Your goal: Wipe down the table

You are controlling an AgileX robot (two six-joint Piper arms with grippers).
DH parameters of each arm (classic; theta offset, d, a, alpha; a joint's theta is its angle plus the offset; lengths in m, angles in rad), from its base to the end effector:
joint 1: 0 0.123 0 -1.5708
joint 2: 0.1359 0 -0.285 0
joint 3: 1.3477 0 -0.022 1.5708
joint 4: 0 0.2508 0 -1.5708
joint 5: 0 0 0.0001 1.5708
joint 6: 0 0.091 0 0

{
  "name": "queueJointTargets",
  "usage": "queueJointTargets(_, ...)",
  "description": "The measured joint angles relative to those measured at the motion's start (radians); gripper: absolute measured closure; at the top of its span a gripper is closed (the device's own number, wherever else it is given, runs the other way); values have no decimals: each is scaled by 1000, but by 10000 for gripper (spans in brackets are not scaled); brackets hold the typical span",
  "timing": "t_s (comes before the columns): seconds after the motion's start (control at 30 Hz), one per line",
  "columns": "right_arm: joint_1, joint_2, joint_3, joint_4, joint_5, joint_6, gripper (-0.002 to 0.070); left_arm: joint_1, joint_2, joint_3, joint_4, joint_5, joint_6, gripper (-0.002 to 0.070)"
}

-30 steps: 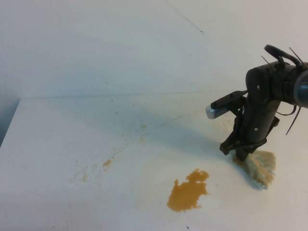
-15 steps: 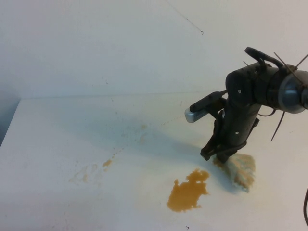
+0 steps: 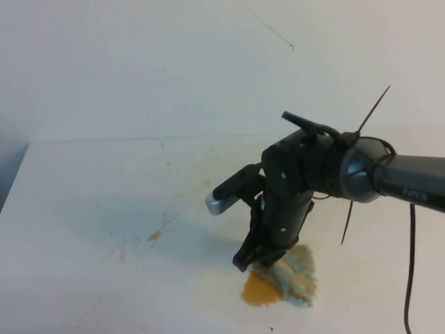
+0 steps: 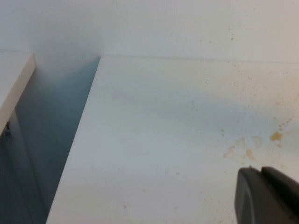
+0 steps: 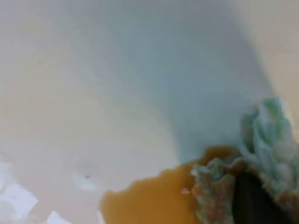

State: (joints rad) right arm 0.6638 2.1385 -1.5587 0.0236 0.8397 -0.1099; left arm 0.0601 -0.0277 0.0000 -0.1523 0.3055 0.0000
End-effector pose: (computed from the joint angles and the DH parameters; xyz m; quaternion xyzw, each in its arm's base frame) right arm 0.3434 0.2706 0.1527 -0.3683 0.9220 0.0418 0.1118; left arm 0.0527 -0.0010 0.1874 -0.0645 0.7674 -0.0447 0.6364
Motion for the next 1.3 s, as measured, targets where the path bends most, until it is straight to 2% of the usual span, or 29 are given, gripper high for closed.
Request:
queueJointTargets(0.43,185,33,-9,-24,-1,32,640,-1,28,0,0,0,0,675)
queueJointTargets(0.7,237,33,-11,-31,19,52,640,-1,28,0,0,0,0,675)
queueJointTargets(1.03,202,2,57,5,-54,82,641,-1,28,0,0,0,0,675)
queueJointTargets(1.3,49,-80,222,3,-163,94,641,-1,28,0,0,0,0,675)
